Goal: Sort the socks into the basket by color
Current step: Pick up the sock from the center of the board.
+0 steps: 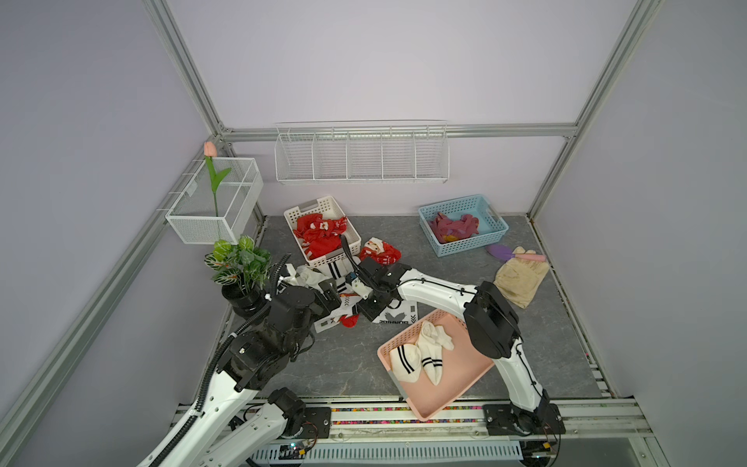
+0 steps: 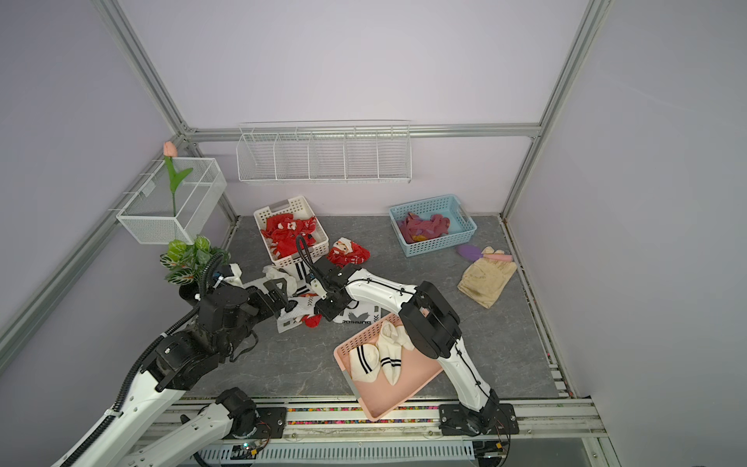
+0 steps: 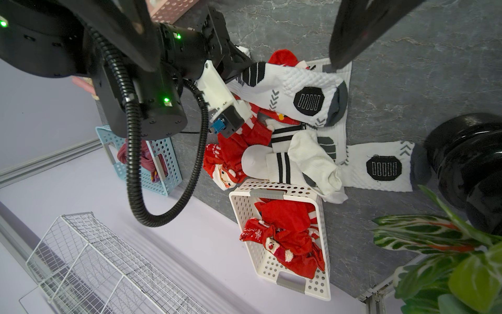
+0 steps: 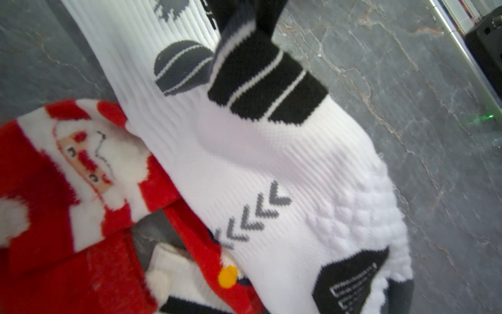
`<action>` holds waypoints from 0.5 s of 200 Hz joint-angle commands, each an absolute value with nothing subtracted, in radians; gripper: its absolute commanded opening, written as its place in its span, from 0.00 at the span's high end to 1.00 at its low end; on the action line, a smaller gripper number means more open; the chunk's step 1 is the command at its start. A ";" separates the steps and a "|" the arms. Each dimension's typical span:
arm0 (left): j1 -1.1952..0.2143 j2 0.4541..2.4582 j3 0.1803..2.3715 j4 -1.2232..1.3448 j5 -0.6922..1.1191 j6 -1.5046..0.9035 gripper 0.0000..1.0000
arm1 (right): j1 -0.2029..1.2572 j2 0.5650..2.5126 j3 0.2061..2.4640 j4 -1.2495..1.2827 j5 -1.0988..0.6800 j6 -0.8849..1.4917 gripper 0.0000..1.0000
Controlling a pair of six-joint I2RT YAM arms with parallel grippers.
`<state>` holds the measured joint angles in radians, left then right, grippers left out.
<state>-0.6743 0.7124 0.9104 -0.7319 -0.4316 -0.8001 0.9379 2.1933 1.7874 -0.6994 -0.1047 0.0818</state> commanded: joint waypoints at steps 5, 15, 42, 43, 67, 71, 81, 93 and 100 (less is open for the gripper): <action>-0.670 0.723 0.904 -0.741 -0.439 -0.808 0.00 | 0.937 2.086 1.762 -0.667 -0.078 0.088 0.93; -0.670 0.729 0.908 -0.740 -0.436 -0.803 0.00 | 0.935 2.058 1.749 -0.654 -0.079 0.096 0.93; -0.670 0.742 0.915 -0.736 -0.436 -0.792 0.00 | 0.913 1.960 1.703 -0.583 -0.101 0.127 0.93; -0.670 0.742 0.916 -0.735 -0.436 -0.792 0.00 | 0.911 1.957 1.701 -0.580 -0.103 0.130 0.93; -0.670 0.749 0.923 -0.737 -0.436 -0.784 0.00 | 0.883 1.883 1.670 -0.512 -0.156 0.161 0.93; -0.670 0.749 0.923 -0.739 -0.436 -0.783 0.00 | 0.879 1.872 1.668 -0.506 -0.164 0.160 0.93; -0.670 0.749 0.927 -0.741 -0.438 -0.781 0.00 | 0.873 1.847 1.664 -0.500 -0.178 0.157 0.93; -0.670 0.749 0.933 -0.743 -0.439 -0.777 0.00 | 0.865 1.812 1.653 -0.494 -0.203 0.160 0.93; -0.670 0.761 0.938 -0.746 -0.438 -0.774 0.00 | 0.860 1.786 1.637 -0.481 -0.217 0.164 0.93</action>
